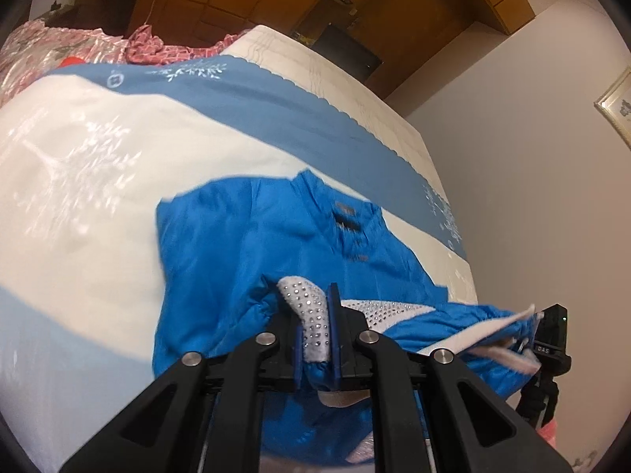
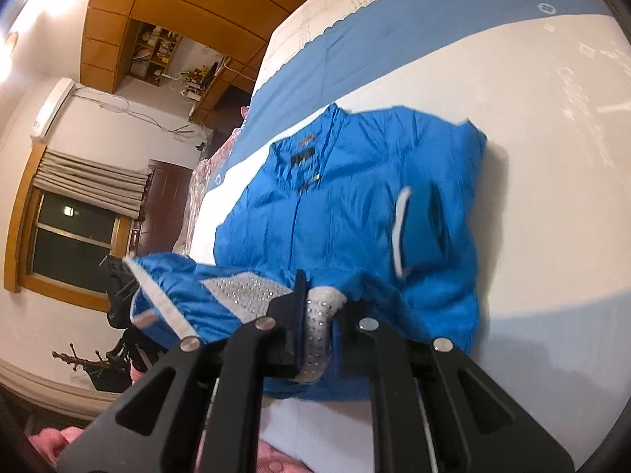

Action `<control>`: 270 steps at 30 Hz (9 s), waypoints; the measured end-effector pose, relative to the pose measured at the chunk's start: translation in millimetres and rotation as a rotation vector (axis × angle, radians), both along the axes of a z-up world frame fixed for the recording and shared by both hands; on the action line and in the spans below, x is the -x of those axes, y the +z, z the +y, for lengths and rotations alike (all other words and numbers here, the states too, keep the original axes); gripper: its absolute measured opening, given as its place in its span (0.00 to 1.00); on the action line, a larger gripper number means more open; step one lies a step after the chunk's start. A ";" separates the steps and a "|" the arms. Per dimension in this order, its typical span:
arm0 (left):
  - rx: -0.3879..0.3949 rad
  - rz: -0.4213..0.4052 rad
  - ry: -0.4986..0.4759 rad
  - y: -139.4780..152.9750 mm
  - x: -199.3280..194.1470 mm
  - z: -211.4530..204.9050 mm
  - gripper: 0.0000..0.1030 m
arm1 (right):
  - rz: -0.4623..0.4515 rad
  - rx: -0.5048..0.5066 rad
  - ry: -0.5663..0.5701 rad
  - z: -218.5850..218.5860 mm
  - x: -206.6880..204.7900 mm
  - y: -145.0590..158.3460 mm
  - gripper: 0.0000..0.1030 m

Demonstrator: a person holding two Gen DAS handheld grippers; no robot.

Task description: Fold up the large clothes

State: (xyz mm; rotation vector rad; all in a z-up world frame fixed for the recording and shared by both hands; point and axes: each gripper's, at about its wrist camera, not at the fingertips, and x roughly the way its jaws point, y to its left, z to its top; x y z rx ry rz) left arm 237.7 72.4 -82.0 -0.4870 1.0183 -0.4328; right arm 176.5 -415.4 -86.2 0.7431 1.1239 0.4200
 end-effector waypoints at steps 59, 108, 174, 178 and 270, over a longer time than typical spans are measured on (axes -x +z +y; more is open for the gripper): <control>-0.495 0.079 0.113 -92.8 -57.8 -7.7 0.00 | 0.097 0.436 -0.068 -5.7 -54.2 -74.4 0.18; -0.472 0.029 -0.126 -91.5 -48.9 -110.3 0.12 | 0.075 0.541 -0.001 88.1 -61.6 -71.8 0.24; -0.259 0.132 -0.066 -77.4 117.3 44.4 0.16 | 0.142 0.233 -0.025 55.9 169.2 -31.3 0.20; -0.272 0.135 -0.069 -92.4 119.3 39.7 0.22 | 0.163 0.277 -0.033 59.8 167.3 -47.4 0.23; -0.448 -0.061 0.054 -50.9 154.7 -15.5 0.50 | -0.028 0.504 -0.142 113.4 238.7 -41.6 0.45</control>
